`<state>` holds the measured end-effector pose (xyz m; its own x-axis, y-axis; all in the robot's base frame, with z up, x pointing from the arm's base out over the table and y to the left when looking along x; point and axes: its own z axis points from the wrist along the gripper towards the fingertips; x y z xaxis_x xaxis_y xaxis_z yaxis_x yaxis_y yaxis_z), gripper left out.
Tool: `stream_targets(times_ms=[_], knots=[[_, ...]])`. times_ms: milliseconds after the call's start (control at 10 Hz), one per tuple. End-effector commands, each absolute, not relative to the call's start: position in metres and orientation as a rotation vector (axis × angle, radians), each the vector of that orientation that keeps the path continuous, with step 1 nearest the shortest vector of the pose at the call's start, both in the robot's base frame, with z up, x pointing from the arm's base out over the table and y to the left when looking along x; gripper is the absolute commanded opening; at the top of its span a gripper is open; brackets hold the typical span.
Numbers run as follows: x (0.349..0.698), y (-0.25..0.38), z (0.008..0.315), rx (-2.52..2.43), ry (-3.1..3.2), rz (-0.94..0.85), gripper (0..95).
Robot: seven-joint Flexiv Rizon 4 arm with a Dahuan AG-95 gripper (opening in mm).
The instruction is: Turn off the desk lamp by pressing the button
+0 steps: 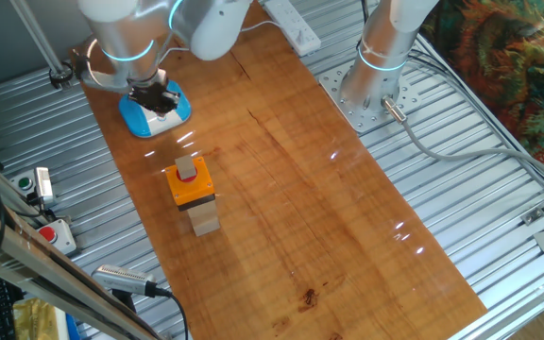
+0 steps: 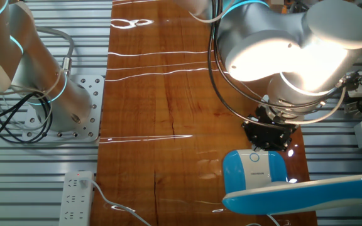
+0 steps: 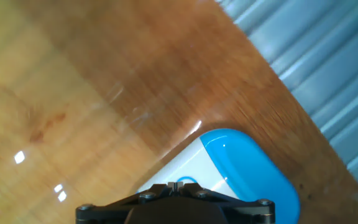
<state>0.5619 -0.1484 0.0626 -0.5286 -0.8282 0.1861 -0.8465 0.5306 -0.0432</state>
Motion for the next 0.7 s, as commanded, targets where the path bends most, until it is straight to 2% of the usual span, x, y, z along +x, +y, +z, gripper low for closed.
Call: stream_targets(times_ms=[100,700], knots=[[0.561,-0.152,0.047,1.609,-2.499,0.225,0.0],[0.555,-0.168,0.046,1.706,-2.429,0.257,0.0]])
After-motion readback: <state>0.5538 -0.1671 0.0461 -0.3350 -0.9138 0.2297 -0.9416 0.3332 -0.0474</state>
